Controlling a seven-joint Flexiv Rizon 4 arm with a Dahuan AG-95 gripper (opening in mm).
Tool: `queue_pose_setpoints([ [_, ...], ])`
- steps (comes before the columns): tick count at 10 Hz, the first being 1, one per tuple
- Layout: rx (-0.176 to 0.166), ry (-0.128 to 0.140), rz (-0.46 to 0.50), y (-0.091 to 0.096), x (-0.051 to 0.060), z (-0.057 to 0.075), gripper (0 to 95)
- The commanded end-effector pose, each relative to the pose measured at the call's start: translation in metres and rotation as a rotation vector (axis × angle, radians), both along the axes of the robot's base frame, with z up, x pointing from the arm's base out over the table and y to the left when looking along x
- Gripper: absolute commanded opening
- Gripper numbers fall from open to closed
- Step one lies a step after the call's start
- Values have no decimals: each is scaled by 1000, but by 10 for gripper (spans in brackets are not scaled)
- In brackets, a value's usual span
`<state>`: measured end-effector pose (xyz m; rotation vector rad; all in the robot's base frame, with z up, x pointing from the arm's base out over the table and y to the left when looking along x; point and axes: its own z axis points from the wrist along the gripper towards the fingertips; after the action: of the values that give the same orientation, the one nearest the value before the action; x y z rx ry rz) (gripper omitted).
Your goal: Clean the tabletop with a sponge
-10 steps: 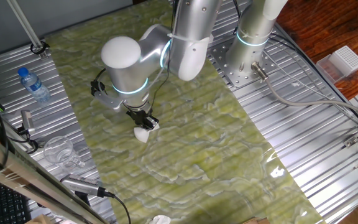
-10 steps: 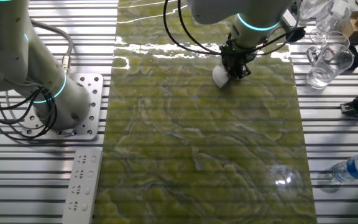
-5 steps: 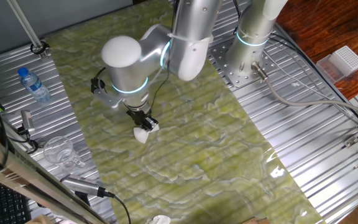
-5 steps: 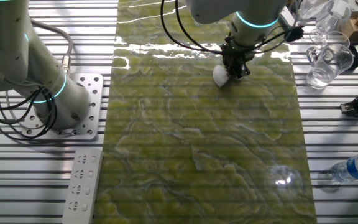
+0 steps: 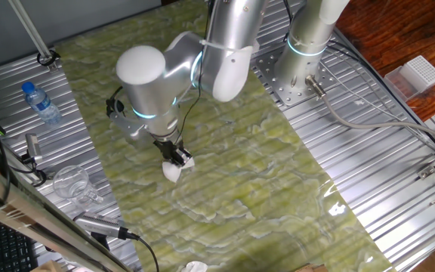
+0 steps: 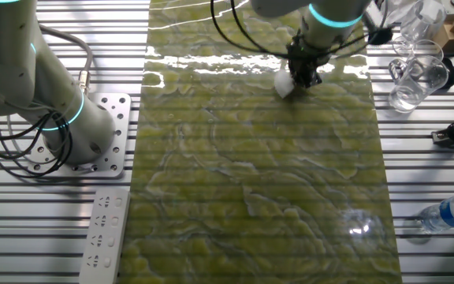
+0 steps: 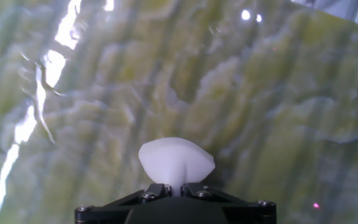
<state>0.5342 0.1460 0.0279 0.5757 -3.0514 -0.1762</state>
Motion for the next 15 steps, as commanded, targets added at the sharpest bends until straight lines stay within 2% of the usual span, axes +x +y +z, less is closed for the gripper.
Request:
queue_pose_setpoints([
  [1, 5, -18, 36, 3, 2, -3, 0],
  [4, -11, -19, 50, 15, 4, -16, 0],
  [6, -20, -15, 61, 21, 4, -20, 0],
  [7, -29, -7, 69, 22, 4, -17, 0],
  [11, -8, -21, 50, 28, 6, -17, 0],
  [15, -6, -22, 15, 35, 10, -16, 0],
])
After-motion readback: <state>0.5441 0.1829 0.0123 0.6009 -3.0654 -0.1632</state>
